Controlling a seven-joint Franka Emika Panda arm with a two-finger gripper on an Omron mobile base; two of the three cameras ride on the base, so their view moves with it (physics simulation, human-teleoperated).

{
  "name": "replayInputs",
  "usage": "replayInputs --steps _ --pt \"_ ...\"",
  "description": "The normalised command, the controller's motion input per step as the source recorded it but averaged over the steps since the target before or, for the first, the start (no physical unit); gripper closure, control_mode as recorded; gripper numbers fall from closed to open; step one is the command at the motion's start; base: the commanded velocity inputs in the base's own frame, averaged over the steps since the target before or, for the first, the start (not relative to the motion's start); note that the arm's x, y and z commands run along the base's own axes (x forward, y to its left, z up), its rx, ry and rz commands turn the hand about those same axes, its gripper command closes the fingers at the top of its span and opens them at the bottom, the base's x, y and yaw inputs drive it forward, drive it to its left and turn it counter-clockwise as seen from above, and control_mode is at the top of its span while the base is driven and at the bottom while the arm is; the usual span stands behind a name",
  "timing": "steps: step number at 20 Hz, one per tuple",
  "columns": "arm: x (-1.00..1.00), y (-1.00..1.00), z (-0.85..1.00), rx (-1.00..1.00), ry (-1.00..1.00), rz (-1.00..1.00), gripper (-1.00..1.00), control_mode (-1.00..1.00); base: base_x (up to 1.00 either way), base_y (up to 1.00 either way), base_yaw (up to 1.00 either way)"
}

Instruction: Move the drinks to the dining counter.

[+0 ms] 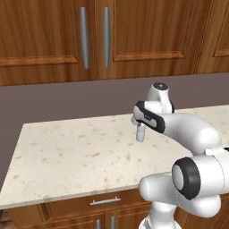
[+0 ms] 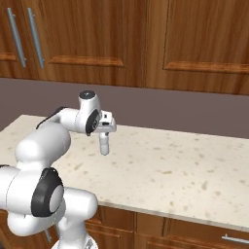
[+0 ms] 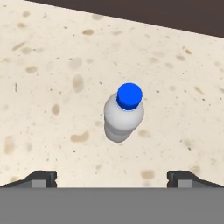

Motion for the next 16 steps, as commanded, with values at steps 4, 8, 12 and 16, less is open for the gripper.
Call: replayInputs --steps 4,8,12,16 --pt "0.18 0.0 -0.04 0.0 0.0 0.0 -1.0 -1.0 0.0 0.0 0.0" --pt "0.17 0.0 -0.14 0.0 0.0 0.0 -1.0 -1.0 0.0 0.0 0.0" --pt "0.12 0.0 -0.14 0.0 -0.01 0.0 -1.0 -1.0 0.0 0.0 0.0" --pt "0.13 0.0 -0.1 0.0 0.0 0.0 -1.0 -1.0 0.0 0.0 0.0"
